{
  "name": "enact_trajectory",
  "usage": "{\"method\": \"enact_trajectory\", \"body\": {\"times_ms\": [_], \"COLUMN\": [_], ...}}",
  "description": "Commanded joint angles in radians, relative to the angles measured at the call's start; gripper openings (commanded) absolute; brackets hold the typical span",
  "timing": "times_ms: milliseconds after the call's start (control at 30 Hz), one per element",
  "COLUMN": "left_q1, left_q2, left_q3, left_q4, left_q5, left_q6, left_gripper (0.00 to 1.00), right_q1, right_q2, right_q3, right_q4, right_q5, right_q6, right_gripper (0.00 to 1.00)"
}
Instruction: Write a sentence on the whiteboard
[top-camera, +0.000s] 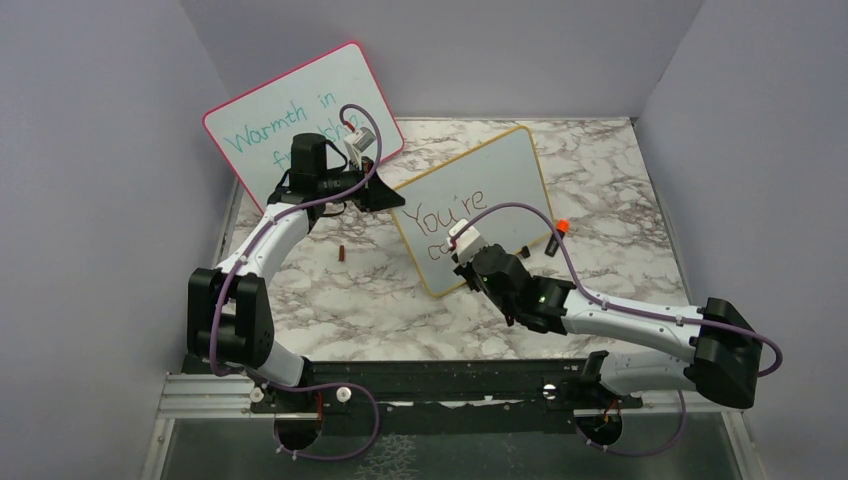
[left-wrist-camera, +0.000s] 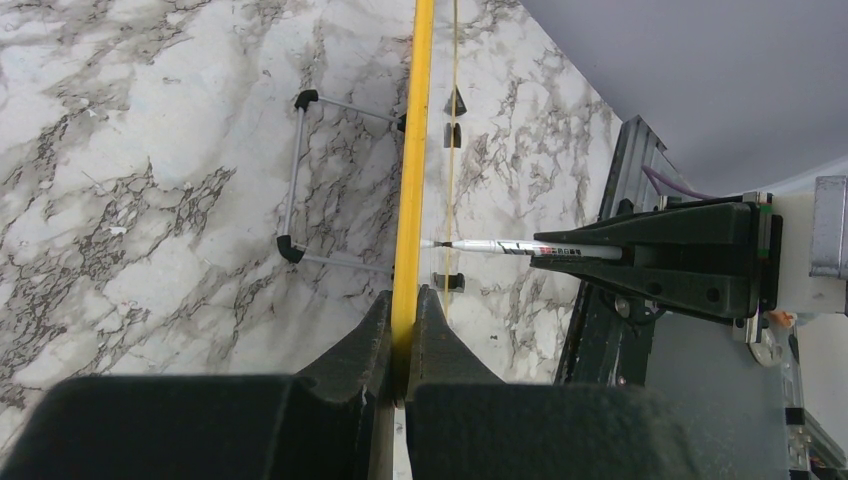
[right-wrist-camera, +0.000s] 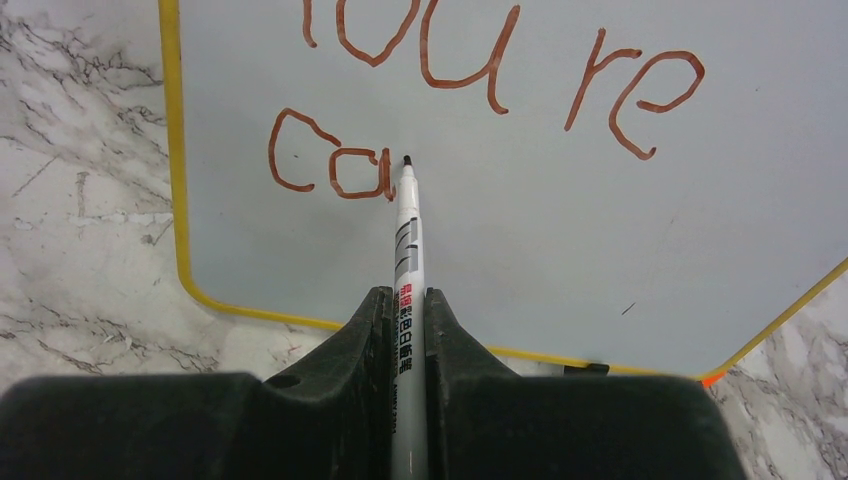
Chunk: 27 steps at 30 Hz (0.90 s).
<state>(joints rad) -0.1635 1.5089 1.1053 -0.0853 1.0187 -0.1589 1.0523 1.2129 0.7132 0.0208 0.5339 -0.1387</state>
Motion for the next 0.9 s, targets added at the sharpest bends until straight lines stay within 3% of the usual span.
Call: {"method": "enact_trajectory", "body": {"times_ms": [0,567,867], "left_q1": [0.008,0.008,0.008], "left_q2": [0.025,0.027,0.027], "left_q3": [-0.028,-0.030,-0.030], "left_q4": [-0.093,-0.088,-0.088], "left_q5": [-0.061,-0.063,-0.064], "left_q6": [0.064,0.060,0.060], "left_gripper": [0.00,0.00,0.00], "right_q1": [-0.003,-0.003,-0.003], "right_q2": [0.005,0.011,-0.027], "right_q3": [0.011,-0.005,0.008], "right_q4": [-0.019,-0.236,-0.199], "right_q5": [0.016,-0.058,-0.040], "right_q6": [0.029,0.135,0.124], "right_gripper": [0.01,0.01,0.01]}}
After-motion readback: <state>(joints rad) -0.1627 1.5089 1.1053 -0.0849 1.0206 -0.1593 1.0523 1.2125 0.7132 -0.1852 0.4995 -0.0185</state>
